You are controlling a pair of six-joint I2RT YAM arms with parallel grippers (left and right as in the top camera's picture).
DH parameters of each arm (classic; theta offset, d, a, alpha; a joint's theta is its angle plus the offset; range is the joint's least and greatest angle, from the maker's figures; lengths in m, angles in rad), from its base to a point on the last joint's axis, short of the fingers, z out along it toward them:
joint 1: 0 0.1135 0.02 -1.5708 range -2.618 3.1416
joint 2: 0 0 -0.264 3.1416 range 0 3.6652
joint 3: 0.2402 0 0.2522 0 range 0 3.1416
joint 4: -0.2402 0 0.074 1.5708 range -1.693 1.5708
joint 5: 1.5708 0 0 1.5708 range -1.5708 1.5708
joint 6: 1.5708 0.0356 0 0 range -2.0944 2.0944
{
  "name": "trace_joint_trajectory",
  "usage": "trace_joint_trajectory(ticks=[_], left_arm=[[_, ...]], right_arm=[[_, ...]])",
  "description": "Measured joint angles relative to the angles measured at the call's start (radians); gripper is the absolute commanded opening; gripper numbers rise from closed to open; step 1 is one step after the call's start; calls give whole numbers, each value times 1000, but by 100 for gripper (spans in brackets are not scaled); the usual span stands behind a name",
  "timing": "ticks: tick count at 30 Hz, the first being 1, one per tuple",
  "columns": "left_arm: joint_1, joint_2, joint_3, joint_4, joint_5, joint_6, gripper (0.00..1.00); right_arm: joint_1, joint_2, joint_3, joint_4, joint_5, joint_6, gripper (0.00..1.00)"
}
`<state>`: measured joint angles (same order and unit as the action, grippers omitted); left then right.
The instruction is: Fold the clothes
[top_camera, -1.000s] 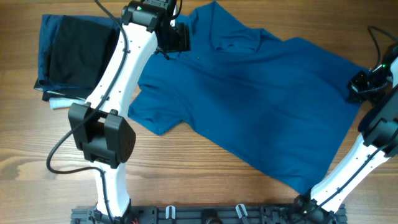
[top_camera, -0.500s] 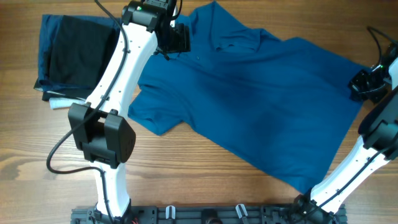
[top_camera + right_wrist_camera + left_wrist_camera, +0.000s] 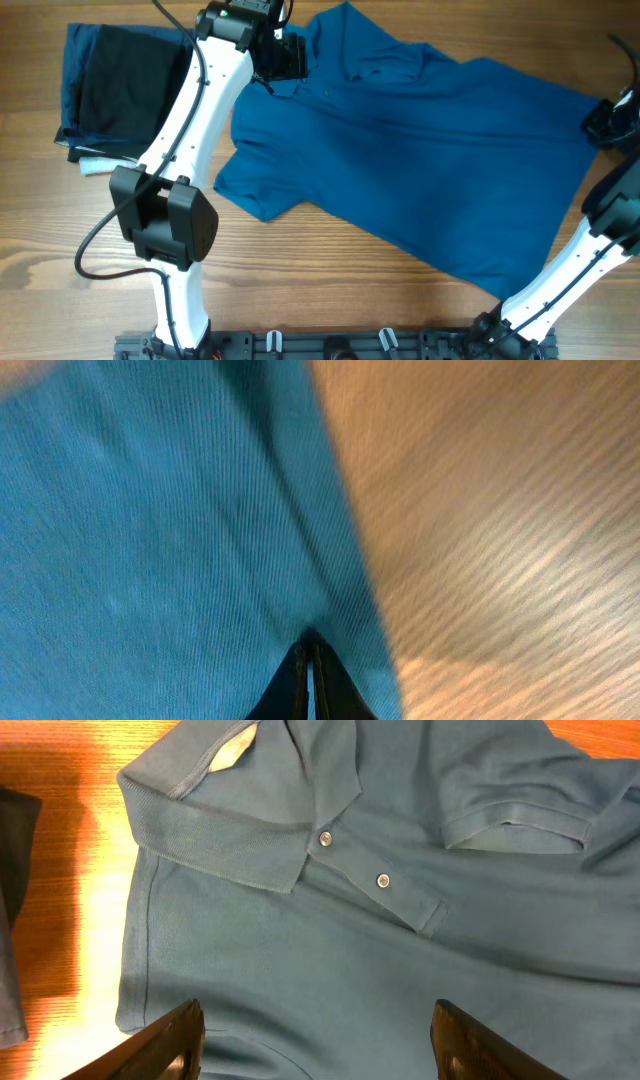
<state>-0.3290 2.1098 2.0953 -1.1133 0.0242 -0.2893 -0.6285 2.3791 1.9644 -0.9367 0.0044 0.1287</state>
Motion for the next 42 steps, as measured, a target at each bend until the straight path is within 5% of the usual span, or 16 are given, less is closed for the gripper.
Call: trace_joint_trajectory(ticks=[11, 16, 21, 29, 34, 42], left_arm=[[6, 0, 0, 15, 0, -12, 70], [60, -8, 0, -35, 0, -39, 72], [141, -98, 0, -145, 0, -59, 72], [214, -225, 0, -296, -4, -81, 78], [214, -230, 0, -327, -3, -87, 79], [214, -230, 0, -291, -4, -87, 79]], right_arm=[[25, 11, 598, -480, -111, -11, 7], [124, -23, 609, -663, -141, 28, 6], [209, -96, 553, -668, -214, 75, 7], [254, -562, -16, -667, -180, 140, 7], [248, -873, -454, -516, -159, 216, 17], [122, -925, -944, -282, -161, 272, 17]])
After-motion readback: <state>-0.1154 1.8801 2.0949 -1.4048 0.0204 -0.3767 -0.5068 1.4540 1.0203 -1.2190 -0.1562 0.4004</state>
